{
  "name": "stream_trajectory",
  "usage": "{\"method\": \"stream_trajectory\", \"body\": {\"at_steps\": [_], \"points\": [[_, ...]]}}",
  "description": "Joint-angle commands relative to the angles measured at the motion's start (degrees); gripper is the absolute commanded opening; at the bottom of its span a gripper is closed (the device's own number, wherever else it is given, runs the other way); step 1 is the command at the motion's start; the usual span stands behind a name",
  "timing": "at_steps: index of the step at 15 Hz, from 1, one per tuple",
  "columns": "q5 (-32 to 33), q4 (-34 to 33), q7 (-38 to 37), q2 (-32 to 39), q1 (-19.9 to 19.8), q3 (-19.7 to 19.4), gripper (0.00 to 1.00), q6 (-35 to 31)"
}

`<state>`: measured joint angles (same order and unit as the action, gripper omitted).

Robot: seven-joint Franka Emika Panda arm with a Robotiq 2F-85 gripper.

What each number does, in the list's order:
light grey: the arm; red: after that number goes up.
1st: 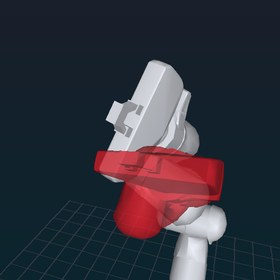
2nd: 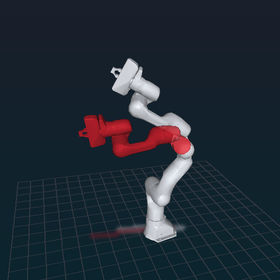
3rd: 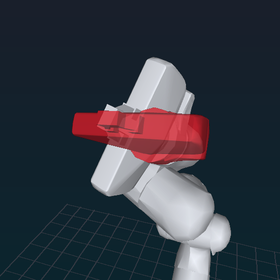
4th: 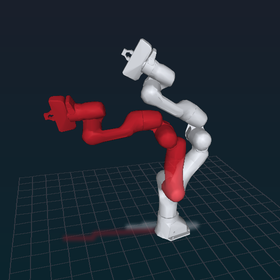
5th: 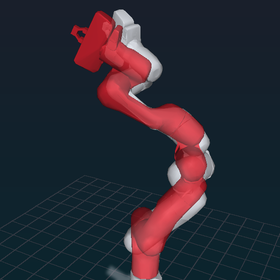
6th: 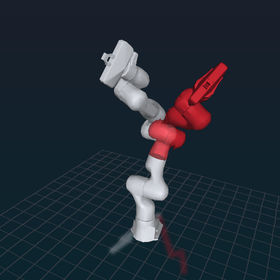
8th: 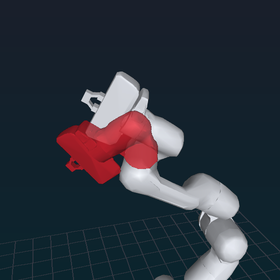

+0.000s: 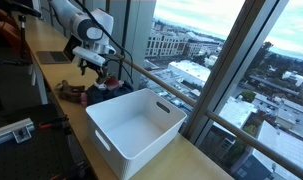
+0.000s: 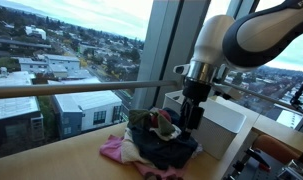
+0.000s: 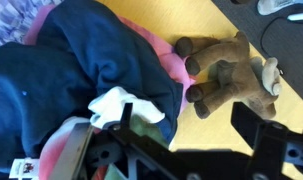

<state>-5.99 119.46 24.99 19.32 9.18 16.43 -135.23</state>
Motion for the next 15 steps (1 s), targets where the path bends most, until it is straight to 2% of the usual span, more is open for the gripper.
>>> {"method": "stream_trajectory", "body": {"at_steps": [1, 4, 9, 15], "points": [[3.4, -1.5, 2.8, -0.3, 0.5, 0.2, 1.00, -1.4], [7.8, -3.7, 4.4, -0.6, 1.6, 0.4, 1.00, -2.3], [15.1, -9.4, 5.0, 3.2, 4.0, -0.2, 1.00, -2.6], [24.6, -17.8, 4.4, 10.6, 5.0, -3.3, 1.00, -1.7]]}}
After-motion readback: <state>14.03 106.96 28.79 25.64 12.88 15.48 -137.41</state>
